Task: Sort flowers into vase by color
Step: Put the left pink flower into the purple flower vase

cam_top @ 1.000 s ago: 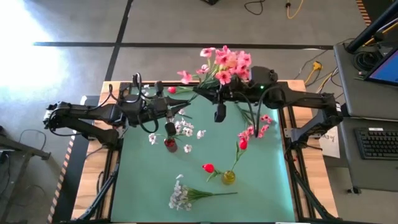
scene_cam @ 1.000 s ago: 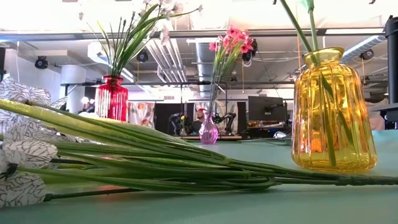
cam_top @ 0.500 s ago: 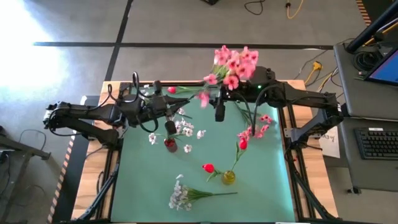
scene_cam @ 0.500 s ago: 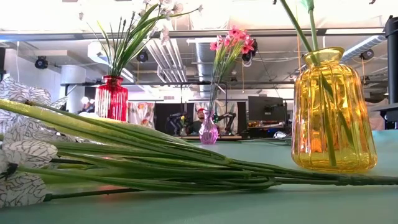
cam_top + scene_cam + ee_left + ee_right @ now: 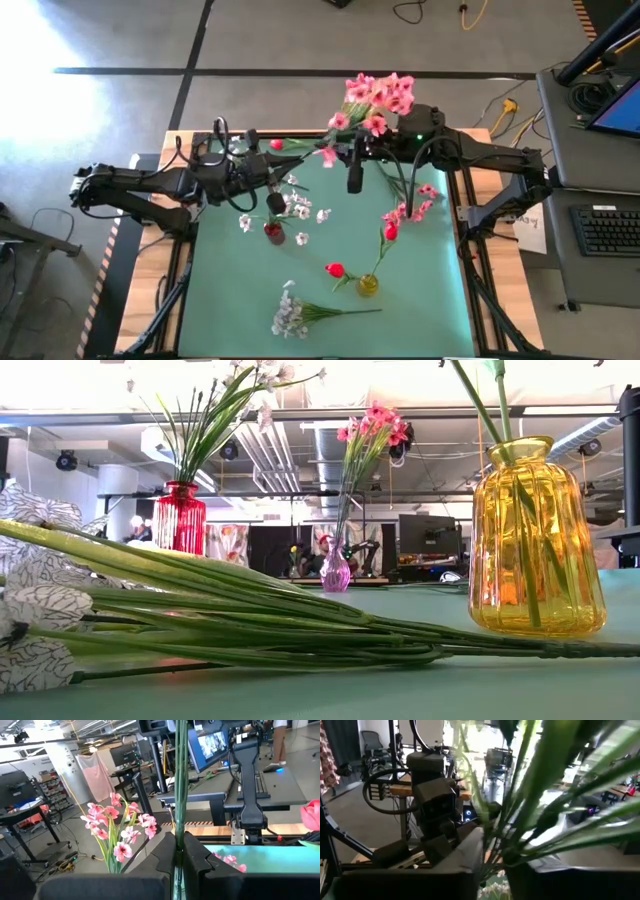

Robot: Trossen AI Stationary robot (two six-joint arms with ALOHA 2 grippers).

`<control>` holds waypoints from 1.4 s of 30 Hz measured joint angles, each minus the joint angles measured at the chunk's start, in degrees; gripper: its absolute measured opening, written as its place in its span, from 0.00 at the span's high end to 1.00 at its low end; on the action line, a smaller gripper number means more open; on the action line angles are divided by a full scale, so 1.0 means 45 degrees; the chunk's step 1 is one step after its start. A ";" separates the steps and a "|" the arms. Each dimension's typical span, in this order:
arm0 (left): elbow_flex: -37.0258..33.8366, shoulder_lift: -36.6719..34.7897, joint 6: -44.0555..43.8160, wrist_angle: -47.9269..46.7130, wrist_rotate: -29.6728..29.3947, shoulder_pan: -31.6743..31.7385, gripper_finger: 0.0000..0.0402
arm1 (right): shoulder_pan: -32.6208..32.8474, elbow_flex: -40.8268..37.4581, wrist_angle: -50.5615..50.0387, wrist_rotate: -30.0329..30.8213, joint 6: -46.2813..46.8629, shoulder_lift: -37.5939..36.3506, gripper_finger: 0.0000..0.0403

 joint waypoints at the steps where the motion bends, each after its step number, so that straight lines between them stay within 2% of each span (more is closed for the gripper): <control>1: 0.0000 0.0000 -0.0025 -0.0007 -0.0005 -0.0001 1.00 | 0.0000 0.0000 0.0002 0.0000 -0.0008 0.0000 0.90; 3: 0.0000 0.0000 -0.0327 -0.0003 -0.0019 0.0003 1.00 | 0.0003 0.0003 0.0002 -0.0017 -0.0077 0.0000 0.95; 7: 0.0060 -0.0136 -0.0277 -0.0129 -0.0019 -0.0026 0.95 | -0.0107 0.0107 -0.0073 -0.0033 0.0020 0.0000 0.96; 13: 0.1011 -0.0659 0.0023 -0.2501 -0.0024 -0.0036 0.73 | -0.0825 0.0865 -0.1141 0.0037 -0.0073 0.0115 0.97; 17: 0.1560 -0.0952 0.0090 -0.4028 -0.0026 -0.0036 0.58 | -0.1733 0.1513 -0.2023 0.0822 -0.0555 0.0489 0.97; 22: 0.1443 -0.1596 0.0993 -0.4499 -0.0029 -0.0012 0.48 | -0.3290 0.2648 -0.2906 0.0442 -0.0743 0.1707 0.97; 27: 0.0559 -0.2702 0.1485 -0.4496 -0.0027 0.0260 0.45 | -0.4563 0.4106 -0.4542 -0.1051 -0.1141 0.3609 0.97; 32: -0.0421 -0.3782 0.1393 -0.4184 -0.0029 0.0426 0.47 | -0.5326 0.5536 -0.5985 -0.1137 -0.1500 0.4860 0.97; 42: -0.1078 -0.4780 0.0289 -0.4190 -0.0029 0.0426 0.48 | -0.5606 0.5659 -0.7494 -0.1175 -0.1263 0.5241 0.97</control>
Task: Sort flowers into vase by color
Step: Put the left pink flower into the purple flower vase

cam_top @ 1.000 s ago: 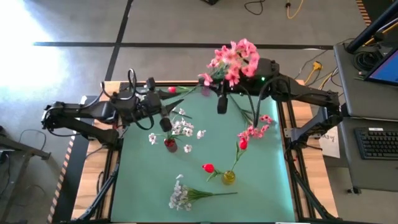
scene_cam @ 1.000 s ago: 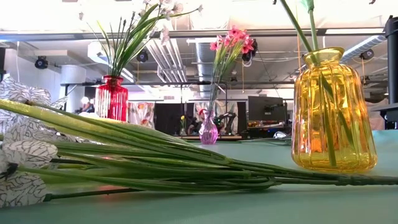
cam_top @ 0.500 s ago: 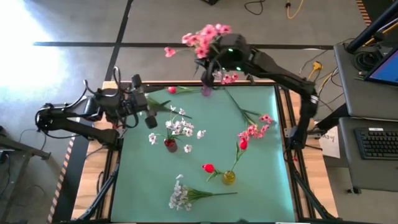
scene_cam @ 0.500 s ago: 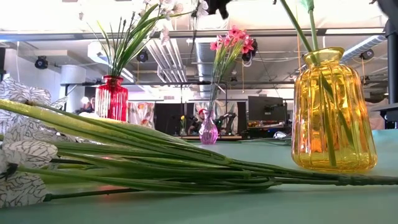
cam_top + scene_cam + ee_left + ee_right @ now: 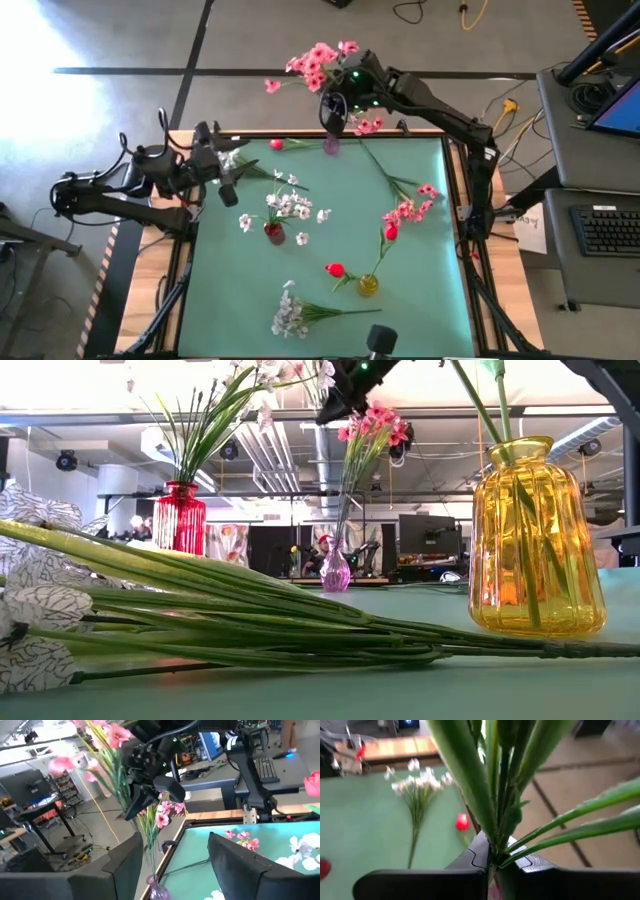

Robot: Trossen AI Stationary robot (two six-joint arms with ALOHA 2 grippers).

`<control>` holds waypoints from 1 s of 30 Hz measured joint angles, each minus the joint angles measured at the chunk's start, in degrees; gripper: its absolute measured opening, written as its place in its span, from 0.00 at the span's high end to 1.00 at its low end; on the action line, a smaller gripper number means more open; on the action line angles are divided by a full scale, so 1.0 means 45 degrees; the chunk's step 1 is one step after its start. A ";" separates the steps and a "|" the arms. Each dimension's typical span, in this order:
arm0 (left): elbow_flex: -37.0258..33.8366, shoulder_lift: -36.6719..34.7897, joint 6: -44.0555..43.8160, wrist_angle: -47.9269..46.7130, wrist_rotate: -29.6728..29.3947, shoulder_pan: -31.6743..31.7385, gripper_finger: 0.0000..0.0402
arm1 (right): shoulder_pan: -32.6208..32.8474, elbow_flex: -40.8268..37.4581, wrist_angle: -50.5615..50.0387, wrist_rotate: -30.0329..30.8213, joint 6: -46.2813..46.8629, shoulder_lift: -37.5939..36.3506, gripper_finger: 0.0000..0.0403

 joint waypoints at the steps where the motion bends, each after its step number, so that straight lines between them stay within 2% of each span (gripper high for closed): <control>1: -0.0005 -0.0040 -0.0102 -0.0105 -0.0003 0.0000 0.48 | -0.0062 -0.0012 -0.0293 -0.0001 0.0059 0.0000 0.97; 4: -0.0025 -0.0106 -0.0377 -0.0395 0.0000 0.0000 0.48 | -0.0184 -0.0226 -0.0642 -0.0166 0.0176 0.0015 0.97; 7: -0.0074 -0.0153 -0.0571 -0.0490 0.0000 0.0000 0.48 | -0.0166 -0.0613 -0.0138 -0.0913 0.0400 0.0010 0.97; 10: -0.0136 -0.0186 -0.0575 -0.0507 0.0000 0.0000 0.48 | -0.0116 -0.1186 0.0509 -0.1013 0.0390 0.0010 0.97; 20: -0.0141 -0.0454 -0.0560 -0.0529 0.0000 0.0000 0.48 | -0.0155 -0.2366 0.2207 -0.0835 0.0361 0.0015 0.97; 30: -0.0141 -0.0495 -0.0340 -0.0522 -0.0003 0.0000 0.48 | -0.0538 -0.3118 0.2856 -0.0487 -0.0186 0.0015 0.97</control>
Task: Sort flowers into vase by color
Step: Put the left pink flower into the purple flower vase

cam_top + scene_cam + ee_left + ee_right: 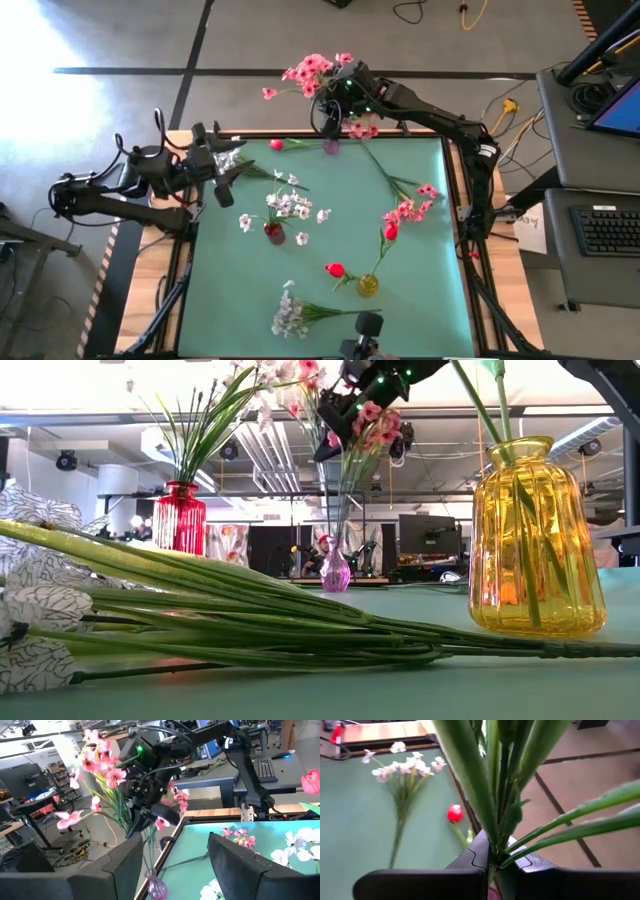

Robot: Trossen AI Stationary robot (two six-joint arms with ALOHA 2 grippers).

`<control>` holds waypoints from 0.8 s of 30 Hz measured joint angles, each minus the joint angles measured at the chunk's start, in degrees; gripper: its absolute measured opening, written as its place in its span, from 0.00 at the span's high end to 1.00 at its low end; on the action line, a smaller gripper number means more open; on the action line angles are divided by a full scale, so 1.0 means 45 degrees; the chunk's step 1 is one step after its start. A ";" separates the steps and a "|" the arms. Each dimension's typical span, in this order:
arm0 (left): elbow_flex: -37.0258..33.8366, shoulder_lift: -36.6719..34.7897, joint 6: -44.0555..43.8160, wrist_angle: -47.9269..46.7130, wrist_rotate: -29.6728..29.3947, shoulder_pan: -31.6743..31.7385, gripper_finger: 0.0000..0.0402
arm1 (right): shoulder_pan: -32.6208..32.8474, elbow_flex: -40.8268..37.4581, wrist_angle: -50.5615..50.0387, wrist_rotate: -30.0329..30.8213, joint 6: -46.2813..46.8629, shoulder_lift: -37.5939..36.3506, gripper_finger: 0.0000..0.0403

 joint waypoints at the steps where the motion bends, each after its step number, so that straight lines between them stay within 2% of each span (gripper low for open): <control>1: -0.0002 0.0010 0.0002 0.0003 0.0003 0.0000 0.48 | -0.0024 -0.0037 0.0042 0.0131 -0.0054 0.0000 0.97; 24: -0.0015 0.0010 0.0017 0.0017 -0.0007 0.0000 0.48 | -0.0058 -0.0744 0.0706 0.0307 0.0040 0.0005 0.97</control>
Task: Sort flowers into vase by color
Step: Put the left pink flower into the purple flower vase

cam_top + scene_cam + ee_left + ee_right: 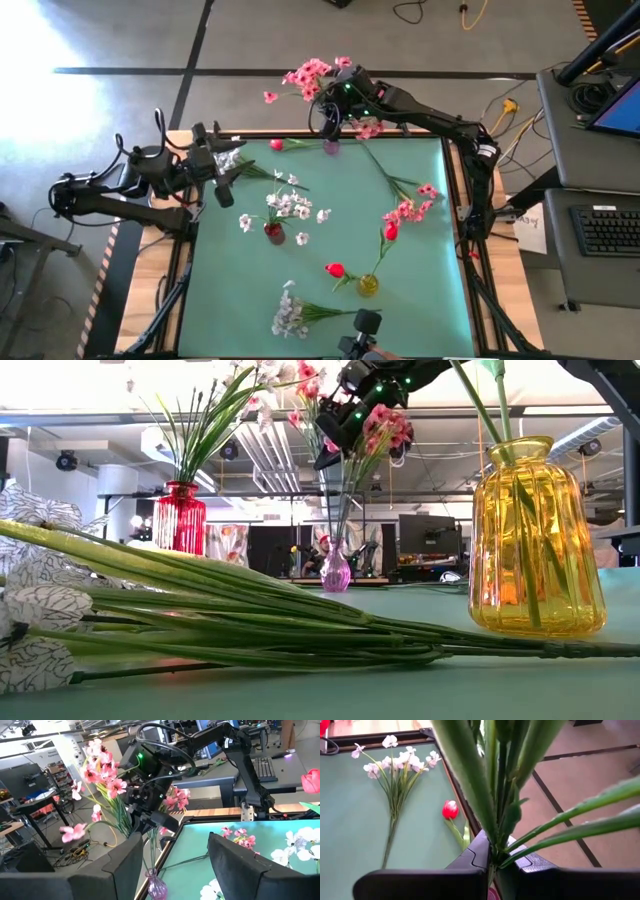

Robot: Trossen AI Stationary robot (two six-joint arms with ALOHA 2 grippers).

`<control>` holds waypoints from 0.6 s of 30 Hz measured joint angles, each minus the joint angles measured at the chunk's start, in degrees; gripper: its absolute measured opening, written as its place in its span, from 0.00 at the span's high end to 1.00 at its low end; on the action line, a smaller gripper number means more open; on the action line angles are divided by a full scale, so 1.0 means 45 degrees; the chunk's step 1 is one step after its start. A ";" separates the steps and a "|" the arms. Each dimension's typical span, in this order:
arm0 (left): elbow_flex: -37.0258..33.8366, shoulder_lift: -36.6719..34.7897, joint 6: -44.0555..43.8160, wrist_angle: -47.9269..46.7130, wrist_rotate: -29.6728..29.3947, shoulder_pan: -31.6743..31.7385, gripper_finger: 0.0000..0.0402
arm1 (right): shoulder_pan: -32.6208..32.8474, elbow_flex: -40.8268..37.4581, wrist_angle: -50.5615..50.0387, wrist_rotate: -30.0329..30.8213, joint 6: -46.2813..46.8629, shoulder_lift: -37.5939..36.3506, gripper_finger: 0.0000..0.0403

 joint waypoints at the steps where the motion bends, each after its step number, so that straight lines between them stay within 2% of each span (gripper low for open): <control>1: 0.0000 0.0000 0.0000 -0.0001 0.0000 0.0000 0.48 | 0.0000 0.0000 0.0019 0.0000 0.0031 0.0002 0.97; 18: 0.0000 0.0005 0.0102 -0.0023 -0.0011 0.0000 0.48 | 0.0000 -0.0010 0.0082 0.0000 0.0236 0.0015 0.97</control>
